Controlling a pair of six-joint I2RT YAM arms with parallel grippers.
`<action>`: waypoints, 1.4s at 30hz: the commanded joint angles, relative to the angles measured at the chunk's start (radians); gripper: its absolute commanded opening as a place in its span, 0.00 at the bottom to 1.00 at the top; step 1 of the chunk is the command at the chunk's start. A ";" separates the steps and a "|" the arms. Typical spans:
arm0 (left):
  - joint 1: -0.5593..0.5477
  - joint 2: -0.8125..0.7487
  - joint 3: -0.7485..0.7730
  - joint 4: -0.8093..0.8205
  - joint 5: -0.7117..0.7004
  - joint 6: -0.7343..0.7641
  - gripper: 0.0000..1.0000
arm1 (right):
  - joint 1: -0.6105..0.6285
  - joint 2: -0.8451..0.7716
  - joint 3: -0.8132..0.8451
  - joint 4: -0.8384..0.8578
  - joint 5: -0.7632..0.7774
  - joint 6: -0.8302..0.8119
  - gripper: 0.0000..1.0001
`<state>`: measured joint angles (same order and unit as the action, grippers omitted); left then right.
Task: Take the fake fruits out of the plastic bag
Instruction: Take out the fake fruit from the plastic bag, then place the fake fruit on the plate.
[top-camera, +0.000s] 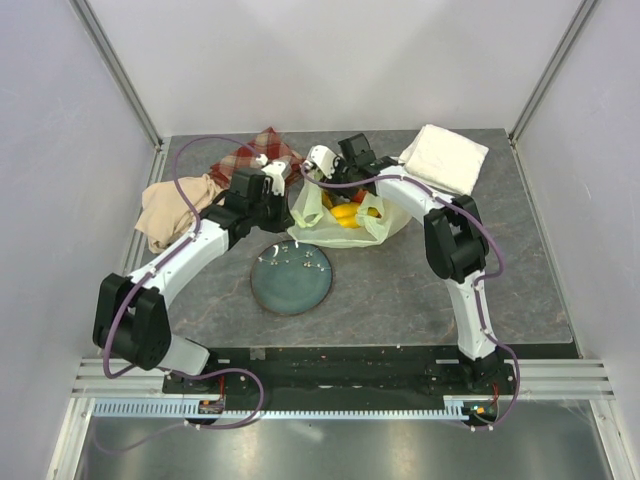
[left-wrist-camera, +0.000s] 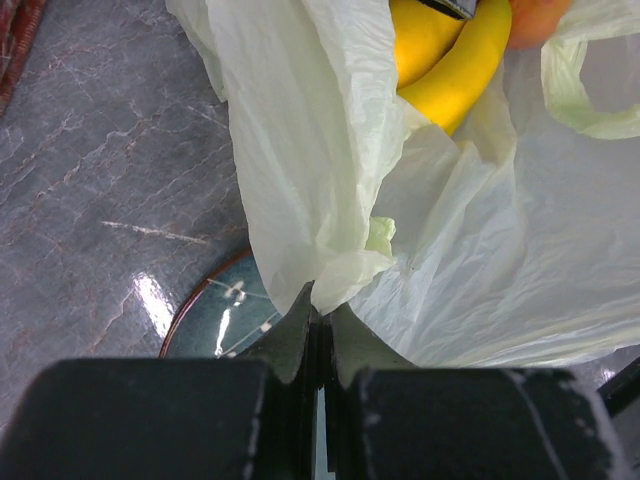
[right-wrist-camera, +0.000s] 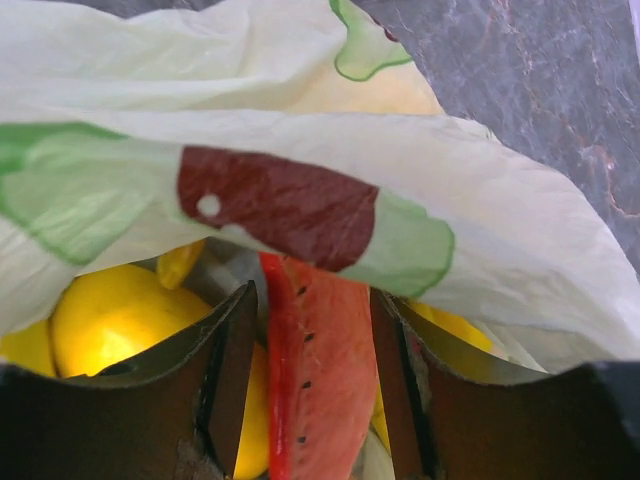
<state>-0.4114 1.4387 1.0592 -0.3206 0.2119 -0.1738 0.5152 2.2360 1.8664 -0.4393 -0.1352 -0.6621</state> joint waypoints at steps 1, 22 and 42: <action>0.003 0.014 0.051 0.002 0.003 0.008 0.01 | -0.003 0.025 0.030 0.028 0.049 -0.054 0.57; 0.003 0.043 0.137 0.049 -0.017 -0.062 0.02 | -0.014 -0.295 0.070 -0.171 -0.061 0.082 0.00; 0.152 0.114 0.502 -0.043 -0.008 -0.023 0.83 | 0.215 -0.679 -0.191 -0.213 -0.349 0.234 0.00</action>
<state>-0.3523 1.5818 1.4349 -0.3439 0.2104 -0.1970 0.6498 1.6108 1.7176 -0.6277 -0.4168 -0.3985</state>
